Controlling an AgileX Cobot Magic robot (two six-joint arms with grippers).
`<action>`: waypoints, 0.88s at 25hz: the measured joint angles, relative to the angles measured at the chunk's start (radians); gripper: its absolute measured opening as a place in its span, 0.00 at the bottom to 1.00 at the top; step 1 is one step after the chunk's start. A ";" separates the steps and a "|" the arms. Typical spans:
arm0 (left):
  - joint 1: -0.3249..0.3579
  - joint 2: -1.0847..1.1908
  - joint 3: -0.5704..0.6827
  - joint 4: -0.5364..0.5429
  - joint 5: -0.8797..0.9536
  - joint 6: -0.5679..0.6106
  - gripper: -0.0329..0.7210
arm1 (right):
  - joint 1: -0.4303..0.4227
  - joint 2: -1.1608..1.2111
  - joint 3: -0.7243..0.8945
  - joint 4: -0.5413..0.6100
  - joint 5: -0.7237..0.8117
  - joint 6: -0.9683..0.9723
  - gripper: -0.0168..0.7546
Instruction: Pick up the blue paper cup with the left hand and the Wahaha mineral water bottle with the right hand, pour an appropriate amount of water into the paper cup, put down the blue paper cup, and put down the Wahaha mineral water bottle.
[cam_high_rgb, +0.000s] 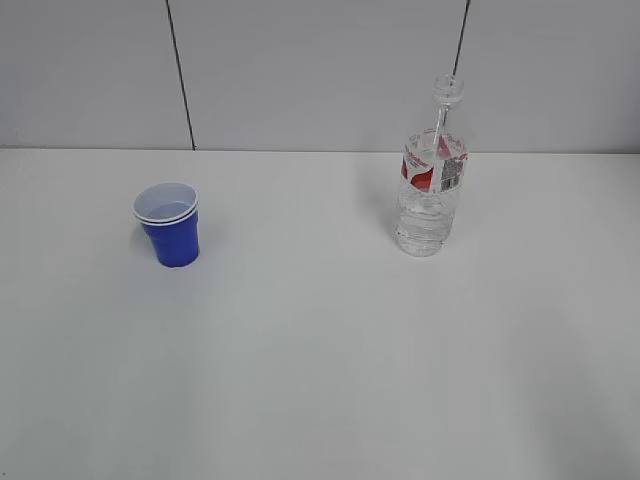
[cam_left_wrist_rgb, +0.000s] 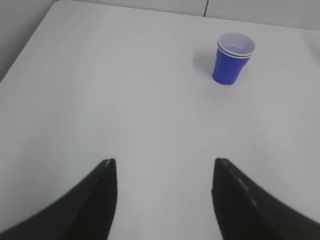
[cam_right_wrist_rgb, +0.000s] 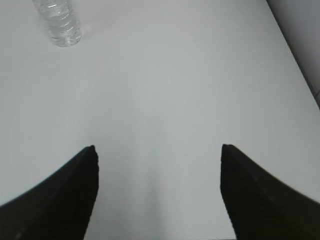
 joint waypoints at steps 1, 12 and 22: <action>0.006 -0.007 0.000 0.000 0.000 0.000 0.65 | 0.000 -0.005 0.000 0.000 0.000 0.000 0.76; 0.040 -0.013 0.000 -0.004 0.000 0.000 0.62 | -0.001 -0.012 0.000 -0.003 0.001 0.000 0.76; 0.040 -0.013 0.000 -0.004 0.000 0.000 0.62 | -0.001 -0.012 0.000 -0.004 0.001 0.000 0.76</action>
